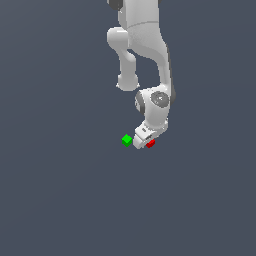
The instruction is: Stack the red cube on top of the green cube.
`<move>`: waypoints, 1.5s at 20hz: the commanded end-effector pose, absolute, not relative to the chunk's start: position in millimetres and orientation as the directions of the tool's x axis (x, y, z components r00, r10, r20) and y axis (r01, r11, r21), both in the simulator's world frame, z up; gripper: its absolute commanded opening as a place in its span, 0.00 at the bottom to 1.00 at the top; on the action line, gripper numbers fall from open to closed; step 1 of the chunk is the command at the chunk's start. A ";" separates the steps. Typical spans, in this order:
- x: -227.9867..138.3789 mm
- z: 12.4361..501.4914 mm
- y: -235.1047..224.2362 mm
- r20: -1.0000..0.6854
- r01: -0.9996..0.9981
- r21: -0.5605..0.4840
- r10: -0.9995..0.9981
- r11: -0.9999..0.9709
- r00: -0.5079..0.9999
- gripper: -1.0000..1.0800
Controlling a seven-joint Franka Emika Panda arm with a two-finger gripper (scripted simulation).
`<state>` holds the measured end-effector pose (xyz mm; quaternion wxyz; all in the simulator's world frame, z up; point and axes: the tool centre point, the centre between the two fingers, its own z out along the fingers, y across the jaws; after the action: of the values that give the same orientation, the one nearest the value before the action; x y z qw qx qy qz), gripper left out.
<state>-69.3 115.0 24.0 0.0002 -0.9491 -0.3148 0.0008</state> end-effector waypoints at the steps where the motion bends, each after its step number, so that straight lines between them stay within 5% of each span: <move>1: -68.6 20.1 115.0 0.000 0.598 0.000 0.598 -0.802 0.802 0.96; 2: -68.6 19.9 115.2 0.000 0.598 0.000 0.598 -0.801 0.801 0.96; 3: -68.6 19.9 115.2 0.000 0.598 0.000 0.598 -0.801 0.801 0.00; 18: -68.7 27.3 114.5 0.000 0.597 0.001 0.597 -0.802 0.802 0.00; 30: -69.8 95.1 114.8 -0.001 0.598 0.001 0.598 -0.801 0.801 0.00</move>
<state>-69.7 114.7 85.0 -0.0005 -0.9491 -0.3151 0.0002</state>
